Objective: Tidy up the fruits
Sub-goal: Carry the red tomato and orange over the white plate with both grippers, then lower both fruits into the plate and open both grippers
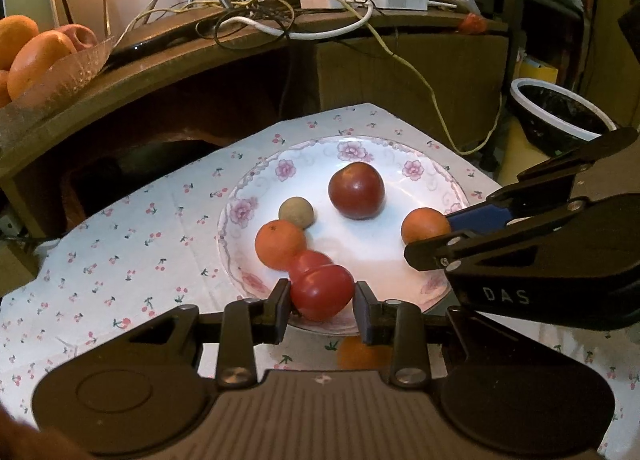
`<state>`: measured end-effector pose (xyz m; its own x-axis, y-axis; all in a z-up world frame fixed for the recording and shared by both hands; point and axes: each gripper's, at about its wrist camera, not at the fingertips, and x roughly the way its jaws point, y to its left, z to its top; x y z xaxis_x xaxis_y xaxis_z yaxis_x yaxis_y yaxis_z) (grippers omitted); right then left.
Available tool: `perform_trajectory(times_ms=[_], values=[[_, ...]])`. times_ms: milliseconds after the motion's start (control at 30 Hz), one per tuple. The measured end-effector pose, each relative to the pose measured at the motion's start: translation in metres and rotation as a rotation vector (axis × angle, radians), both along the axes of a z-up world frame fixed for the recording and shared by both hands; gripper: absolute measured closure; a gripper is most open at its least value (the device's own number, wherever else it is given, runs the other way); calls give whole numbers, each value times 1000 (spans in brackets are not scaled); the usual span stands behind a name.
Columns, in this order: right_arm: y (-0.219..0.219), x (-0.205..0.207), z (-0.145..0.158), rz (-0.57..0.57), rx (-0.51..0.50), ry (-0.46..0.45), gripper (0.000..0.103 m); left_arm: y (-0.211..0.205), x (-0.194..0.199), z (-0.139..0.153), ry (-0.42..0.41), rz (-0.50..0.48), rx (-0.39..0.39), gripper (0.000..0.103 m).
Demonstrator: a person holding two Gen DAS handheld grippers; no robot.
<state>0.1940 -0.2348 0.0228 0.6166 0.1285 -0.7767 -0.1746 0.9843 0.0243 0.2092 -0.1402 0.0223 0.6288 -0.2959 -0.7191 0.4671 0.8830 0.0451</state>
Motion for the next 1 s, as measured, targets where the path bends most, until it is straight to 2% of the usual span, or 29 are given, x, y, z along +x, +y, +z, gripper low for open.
perform_trajectory(times_ms=[1000], values=[[-2,-2,2,-8,16,-12,74,0,4,2,-4,16,2,64]])
